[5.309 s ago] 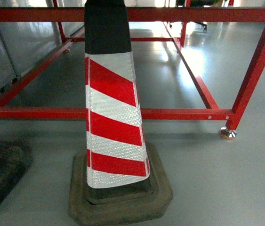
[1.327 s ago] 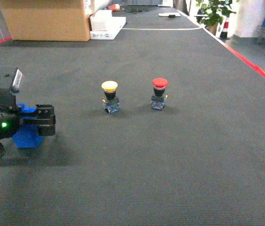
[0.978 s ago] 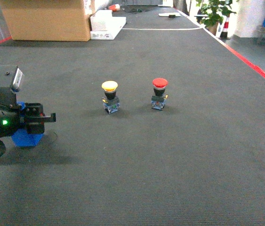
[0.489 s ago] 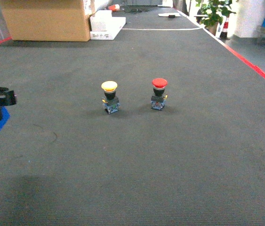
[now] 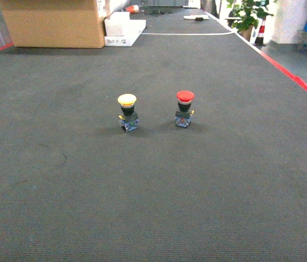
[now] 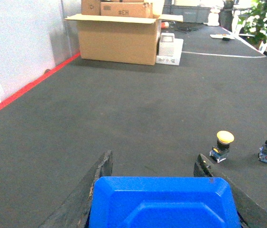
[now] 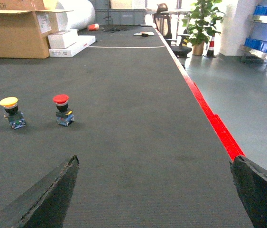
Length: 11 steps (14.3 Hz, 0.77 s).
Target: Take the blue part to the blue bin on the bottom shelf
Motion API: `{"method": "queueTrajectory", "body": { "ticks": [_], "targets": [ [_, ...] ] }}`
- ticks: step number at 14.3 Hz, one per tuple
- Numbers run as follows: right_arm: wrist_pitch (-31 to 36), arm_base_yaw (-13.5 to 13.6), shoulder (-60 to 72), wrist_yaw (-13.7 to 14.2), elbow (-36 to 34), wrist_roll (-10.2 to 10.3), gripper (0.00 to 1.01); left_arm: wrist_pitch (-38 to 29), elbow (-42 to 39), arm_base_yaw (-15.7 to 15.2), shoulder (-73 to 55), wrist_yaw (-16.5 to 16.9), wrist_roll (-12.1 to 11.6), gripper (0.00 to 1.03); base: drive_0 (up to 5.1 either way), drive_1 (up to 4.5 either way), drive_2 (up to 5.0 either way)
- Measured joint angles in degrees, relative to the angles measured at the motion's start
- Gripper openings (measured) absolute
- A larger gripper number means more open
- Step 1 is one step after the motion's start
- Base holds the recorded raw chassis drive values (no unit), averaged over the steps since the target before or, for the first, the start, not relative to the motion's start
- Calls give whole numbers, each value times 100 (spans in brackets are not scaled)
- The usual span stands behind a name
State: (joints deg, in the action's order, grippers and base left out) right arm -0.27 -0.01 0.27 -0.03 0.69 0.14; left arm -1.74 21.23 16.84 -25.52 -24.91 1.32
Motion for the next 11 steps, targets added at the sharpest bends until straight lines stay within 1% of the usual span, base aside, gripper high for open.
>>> {"method": "queueTrajectory", "body": {
  "ticks": [1,2,4,7,8,10,11],
  "targets": [
    [-2,0,0,0,0,0,98,549,0,227,549,-361,101,43,0,0,0],
    [-2,0,0,0,0,0,98,896,-7,343,949,-538,175,43,0,0,0],
    [-2,0,0,0,0,0,98,1062,-50,-13,977,-372,348,43,0,0,0],
    [-2,0,0,0,0,0,98,1115,-61,-149,992,-203,472,43,0,0,0],
    [-2,0,0,0,0,0,98,1128,-70,-157,992,-173,481,43,0,0,0],
    [-2,0,0,0,0,0,98,1198,-114,-208,1032,-33,603,43,0,0,0],
    [-2,0,0,0,0,0,98,1198,-114,-208,1029,-31,623,43,0,0,0]
  ]
}}
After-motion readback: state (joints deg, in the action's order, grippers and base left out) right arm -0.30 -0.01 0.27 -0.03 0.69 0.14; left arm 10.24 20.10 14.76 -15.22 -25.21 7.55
